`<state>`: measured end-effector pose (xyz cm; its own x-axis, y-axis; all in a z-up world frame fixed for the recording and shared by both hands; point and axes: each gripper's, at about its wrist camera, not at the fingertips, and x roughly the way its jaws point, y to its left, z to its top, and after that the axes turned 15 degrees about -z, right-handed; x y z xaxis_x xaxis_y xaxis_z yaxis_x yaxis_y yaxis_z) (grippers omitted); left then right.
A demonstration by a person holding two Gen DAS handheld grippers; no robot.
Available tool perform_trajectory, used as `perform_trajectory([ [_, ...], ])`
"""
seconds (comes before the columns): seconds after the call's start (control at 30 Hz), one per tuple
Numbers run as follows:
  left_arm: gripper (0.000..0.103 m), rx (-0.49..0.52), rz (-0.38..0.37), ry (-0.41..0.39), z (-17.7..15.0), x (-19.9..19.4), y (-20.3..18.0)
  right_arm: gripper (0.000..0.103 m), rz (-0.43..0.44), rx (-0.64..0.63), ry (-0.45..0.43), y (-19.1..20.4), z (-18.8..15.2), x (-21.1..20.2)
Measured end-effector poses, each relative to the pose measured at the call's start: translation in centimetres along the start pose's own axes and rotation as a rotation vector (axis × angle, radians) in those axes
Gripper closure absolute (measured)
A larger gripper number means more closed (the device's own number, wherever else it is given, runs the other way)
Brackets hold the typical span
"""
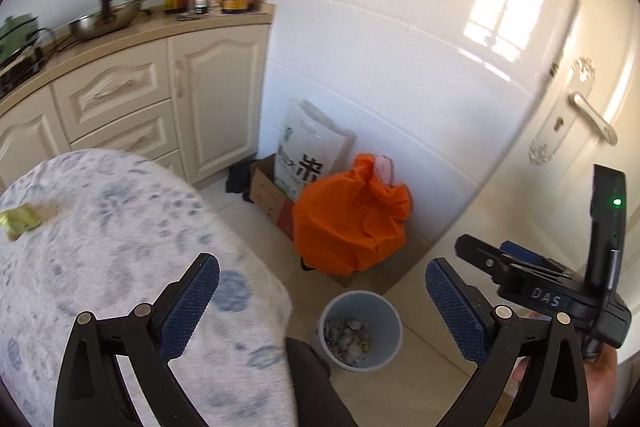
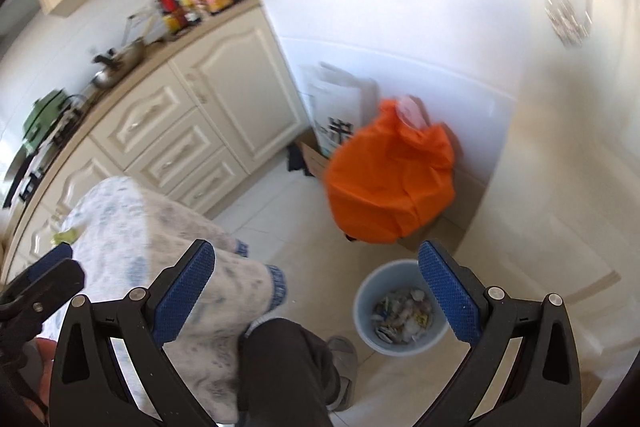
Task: Collect trash
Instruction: 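Return both tools to the table over the green wrapper and brown lump, then grasp the green wrapper with the right tool while the left tool grasps the brown lump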
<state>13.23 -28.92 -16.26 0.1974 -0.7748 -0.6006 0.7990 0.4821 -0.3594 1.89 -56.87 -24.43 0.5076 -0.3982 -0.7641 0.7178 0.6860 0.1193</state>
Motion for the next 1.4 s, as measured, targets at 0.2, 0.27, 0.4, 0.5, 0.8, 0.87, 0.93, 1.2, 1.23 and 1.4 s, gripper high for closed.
perform_trajectory([
  [0.2,0.001,-0.071,0.086,-0.096,-1.0,-7.7,3.7,0.000,0.067,-0.098,-0.086,6.5,0.4,-4.3],
  [0.27,0.001,-0.097,0.120,-0.135,-1.3,-10.3,4.8,0.000,0.092,-0.141,-0.119,9.1,0.4,-5.8],
  [0.4,0.001,-0.134,0.198,-0.212,-2.1,-15.9,7.4,0.000,0.138,-0.230,-0.172,13.8,0.3,-8.1],
  [0.5,0.001,-0.147,0.278,-0.241,-2.7,-19.0,8.8,0.000,0.174,-0.298,-0.196,17.6,-0.3,-9.1],
  [0.8,0.001,-0.271,0.440,-0.296,-6.6,-25.6,13.0,0.000,0.312,-0.479,-0.173,28.3,-3.3,-9.1],
  [0.87,0.001,-0.304,0.470,-0.295,-7.0,-26.1,14.5,0.000,0.329,-0.515,-0.162,30.2,-3.8,-8.7],
  [0.93,0.001,-0.331,0.488,-0.292,-7.0,-26.2,15.8,0.000,0.343,-0.542,-0.148,31.7,-4.2,-8.1],
  [1.2,0.001,-0.382,0.553,-0.228,-5.8,-23.8,22.3,0.000,0.397,-0.627,-0.072,39.2,-4.8,-3.4],
  [1.23,0.001,-0.391,0.554,-0.219,-5.6,-23.3,23.2,0.000,0.400,-0.641,-0.064,40.0,-4.9,-2.8],
  [1.4,0.001,-0.424,0.567,-0.180,-4.4,-20.5,28.0,0.000,0.423,-0.714,-0.012,45.8,-5.6,1.6],
])
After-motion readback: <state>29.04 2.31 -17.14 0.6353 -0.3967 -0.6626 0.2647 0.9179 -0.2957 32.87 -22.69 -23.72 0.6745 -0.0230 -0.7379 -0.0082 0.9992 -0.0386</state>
